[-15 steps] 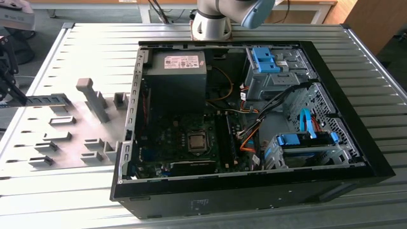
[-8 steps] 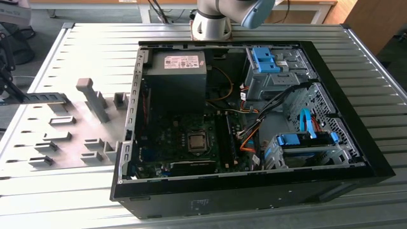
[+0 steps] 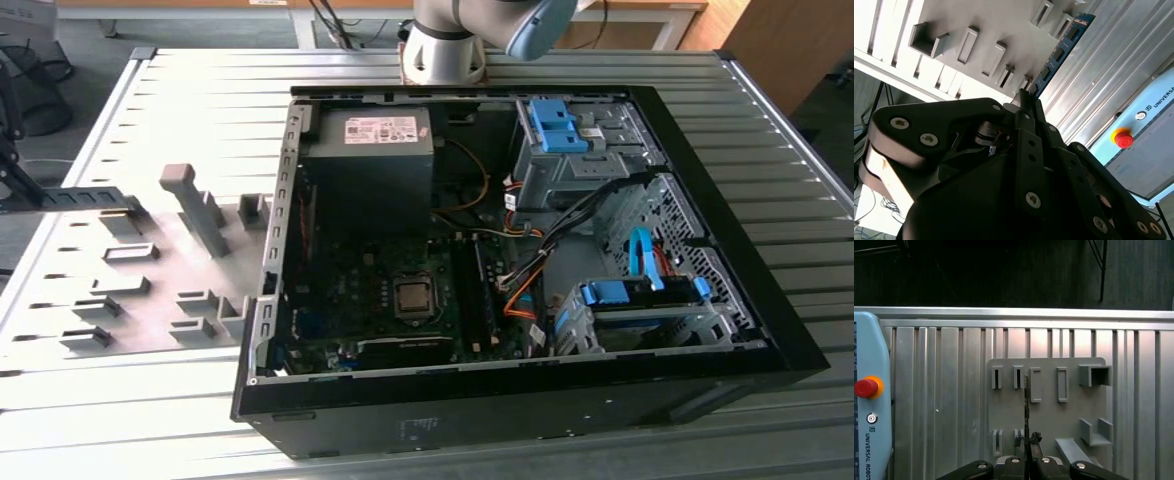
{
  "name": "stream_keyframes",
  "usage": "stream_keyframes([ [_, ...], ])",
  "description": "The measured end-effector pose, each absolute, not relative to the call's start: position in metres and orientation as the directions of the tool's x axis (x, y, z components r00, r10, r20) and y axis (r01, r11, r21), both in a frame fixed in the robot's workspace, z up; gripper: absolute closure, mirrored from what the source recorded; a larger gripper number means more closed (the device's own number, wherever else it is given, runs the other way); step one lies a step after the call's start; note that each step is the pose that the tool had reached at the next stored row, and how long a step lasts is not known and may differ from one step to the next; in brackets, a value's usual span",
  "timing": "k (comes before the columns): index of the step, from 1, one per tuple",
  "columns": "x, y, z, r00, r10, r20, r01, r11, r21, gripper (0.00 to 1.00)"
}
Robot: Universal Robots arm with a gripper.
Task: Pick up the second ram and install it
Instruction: 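Pick up the second ram and move it above second insertion slot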
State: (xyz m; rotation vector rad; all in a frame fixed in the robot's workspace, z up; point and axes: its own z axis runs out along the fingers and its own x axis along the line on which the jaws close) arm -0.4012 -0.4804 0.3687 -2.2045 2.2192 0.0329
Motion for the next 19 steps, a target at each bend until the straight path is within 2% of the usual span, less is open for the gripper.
stream_keyframes([
  [19, -0.401, -0.48, 0.386, -0.007, -1.0, -0.024, -1.0, 0.007, 0.005, 0.86],
])
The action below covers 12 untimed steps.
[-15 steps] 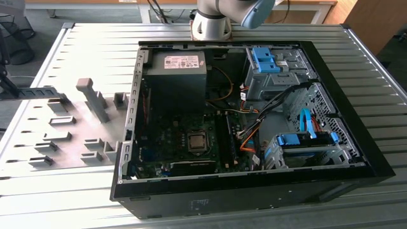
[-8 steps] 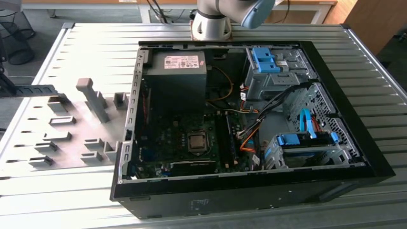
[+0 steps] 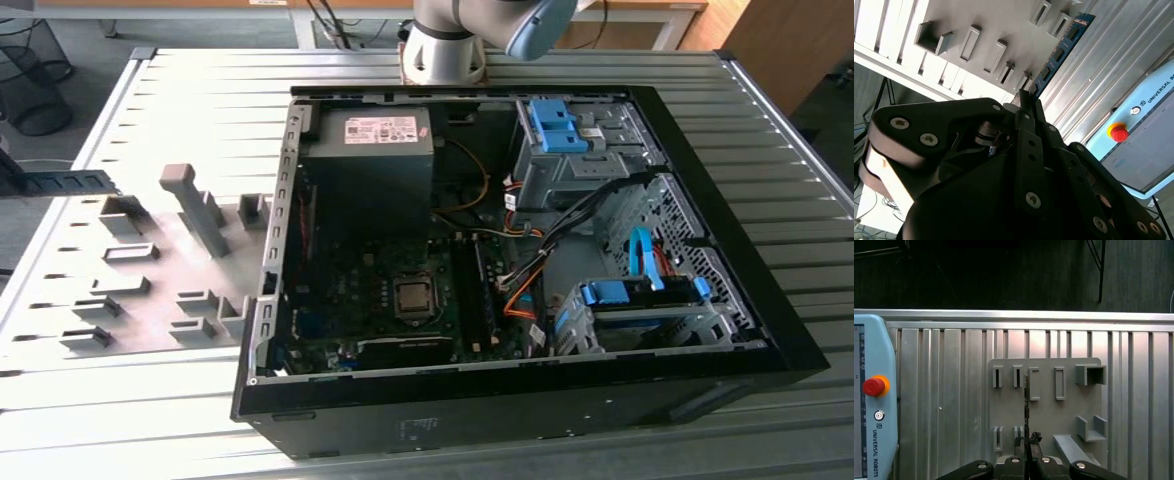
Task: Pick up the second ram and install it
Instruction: 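Pick up the second ram and move it above second insertion slot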
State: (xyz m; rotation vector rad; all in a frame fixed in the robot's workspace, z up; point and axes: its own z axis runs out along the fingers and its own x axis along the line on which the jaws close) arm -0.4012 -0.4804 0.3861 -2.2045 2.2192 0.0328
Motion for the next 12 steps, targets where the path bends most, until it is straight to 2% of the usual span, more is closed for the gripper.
stream_keyframes([
  [12, -0.401, -0.48, 0.402, -0.007, -1.0, -0.024, -1.0, 0.007, 0.005, 0.86],
])
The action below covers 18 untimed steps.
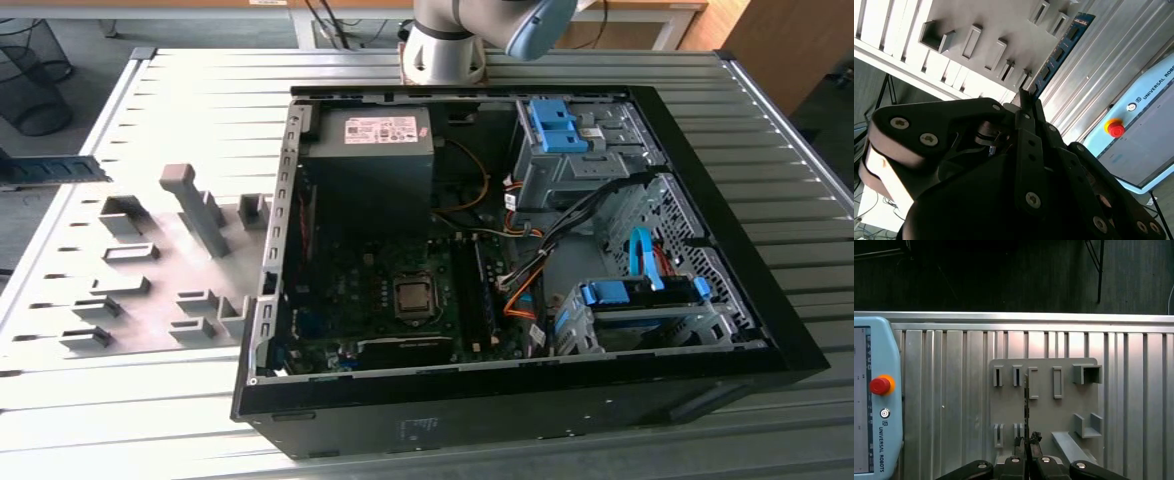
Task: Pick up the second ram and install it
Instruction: 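Pick up the second ram and move it above second insertion slot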
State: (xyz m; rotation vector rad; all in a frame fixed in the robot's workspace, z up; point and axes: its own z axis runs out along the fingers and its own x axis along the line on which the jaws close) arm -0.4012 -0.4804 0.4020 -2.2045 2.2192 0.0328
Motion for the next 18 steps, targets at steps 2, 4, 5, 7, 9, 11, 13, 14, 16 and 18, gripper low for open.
stream_keyframes([
  [2, -0.401, -0.48, 0.405, -0.007, -1.0, -0.024, -1.0, 0.007, 0.005, 0.86],
  [4, -0.401, -0.48, 0.407, -0.007, -1.0, -0.024, -1.0, 0.007, 0.005, 0.86],
  [5, -0.401, -0.48, 0.408, -0.007, -1.0, -0.024, -1.0, 0.007, 0.005, 0.86],
  [7, -0.401, -0.48, 0.41, -0.007, -1.0, -0.024, -1.0, 0.007, 0.005, 0.86],
  [9, -0.401, -0.48, 0.413, -0.007, -1.0, -0.024, -1.0, 0.007, 0.006, 0.86],
  [11, -0.401, -0.48, 0.416, -0.007, -1.0, -0.024, -1.0, 0.007, 0.005, 0.86],
  [13, -0.401, -0.48, 0.419, -0.007, -1.0, -0.024, -1.0, 0.007, 0.005, 0.86],
  [14, -0.401, -0.48, 0.421, -0.007, -1.0, -0.024, -1.0, 0.007, 0.006, 0.86],
  [16, -0.401, -0.48, 0.424, -0.007, -1.0, -0.024, -1.0, 0.007, 0.005, 0.86],
  [18, -0.401, -0.48, 0.427, -0.007, -1.0, -0.024, -1.0, 0.007, 0.005, 0.86],
])
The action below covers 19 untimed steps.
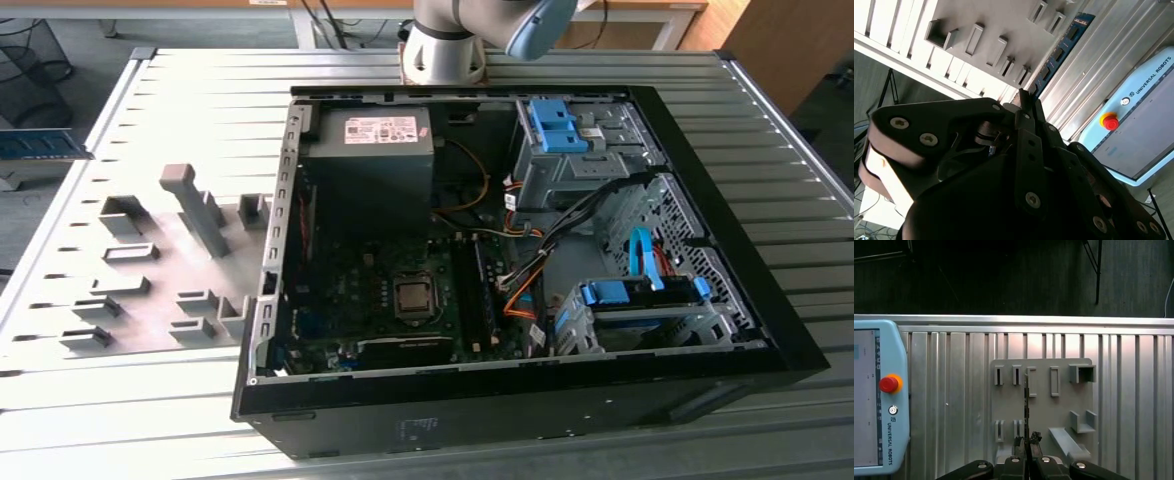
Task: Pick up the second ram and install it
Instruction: 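Pick up the second ram and move it above second insertion slot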
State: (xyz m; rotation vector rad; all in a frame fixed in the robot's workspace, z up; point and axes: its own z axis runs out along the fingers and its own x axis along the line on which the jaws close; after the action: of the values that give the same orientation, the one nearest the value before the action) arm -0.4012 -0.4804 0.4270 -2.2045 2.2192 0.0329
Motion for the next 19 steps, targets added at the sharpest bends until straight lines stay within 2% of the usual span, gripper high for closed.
stream_keyframes([
  [19, -0.3933, -0.4804, 0.428, -0.007, -1.0, -0.024, -1.0, 0.007, 0.005, 0.86],
])
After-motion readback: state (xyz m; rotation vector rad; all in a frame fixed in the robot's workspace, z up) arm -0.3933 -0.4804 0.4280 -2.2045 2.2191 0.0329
